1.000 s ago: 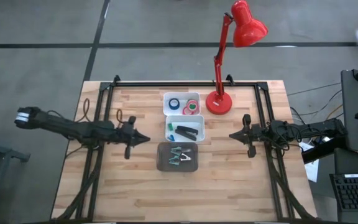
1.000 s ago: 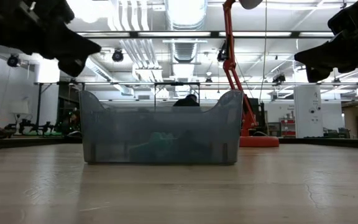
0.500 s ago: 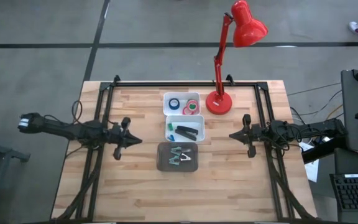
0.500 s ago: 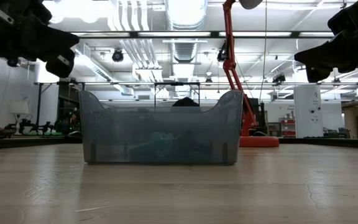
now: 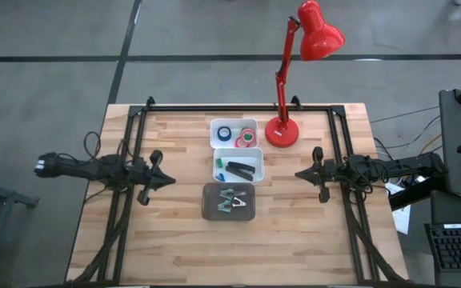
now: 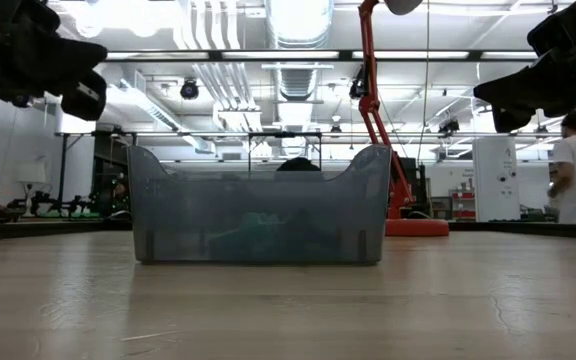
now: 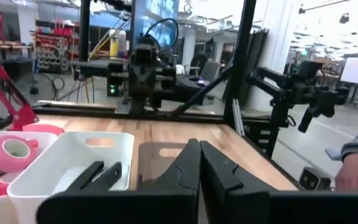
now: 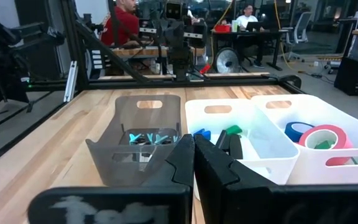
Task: Pick and place Stapler, Stapler remover, tape
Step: Return to Home Position
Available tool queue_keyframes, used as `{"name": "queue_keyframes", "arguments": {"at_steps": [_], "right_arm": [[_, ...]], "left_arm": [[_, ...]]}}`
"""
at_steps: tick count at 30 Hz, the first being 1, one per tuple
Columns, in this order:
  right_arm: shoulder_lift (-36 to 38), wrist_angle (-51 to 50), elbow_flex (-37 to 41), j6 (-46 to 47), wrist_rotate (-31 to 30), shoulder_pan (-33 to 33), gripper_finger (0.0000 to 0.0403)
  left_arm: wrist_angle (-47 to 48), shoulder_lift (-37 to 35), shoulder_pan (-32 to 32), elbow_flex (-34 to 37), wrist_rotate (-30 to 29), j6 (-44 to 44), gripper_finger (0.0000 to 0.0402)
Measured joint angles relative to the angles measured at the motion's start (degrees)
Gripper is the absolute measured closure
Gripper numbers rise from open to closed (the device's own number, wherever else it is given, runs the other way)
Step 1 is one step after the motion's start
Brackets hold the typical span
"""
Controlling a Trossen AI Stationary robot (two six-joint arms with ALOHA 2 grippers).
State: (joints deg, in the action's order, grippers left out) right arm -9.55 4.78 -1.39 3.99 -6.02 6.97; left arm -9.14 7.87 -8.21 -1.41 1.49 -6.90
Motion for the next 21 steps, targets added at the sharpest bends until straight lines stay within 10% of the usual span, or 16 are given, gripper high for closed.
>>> {"name": "queue_keyframes", "arguments": {"at_steps": [21], "right_arm": [[0.0, 0.0, 0.0, 0.0, 0.0, 0.0, 0.0394]], "left_arm": [[8.0, -0.6, 0.0, 0.9, -1.0, -1.1, 0.0362]]}}
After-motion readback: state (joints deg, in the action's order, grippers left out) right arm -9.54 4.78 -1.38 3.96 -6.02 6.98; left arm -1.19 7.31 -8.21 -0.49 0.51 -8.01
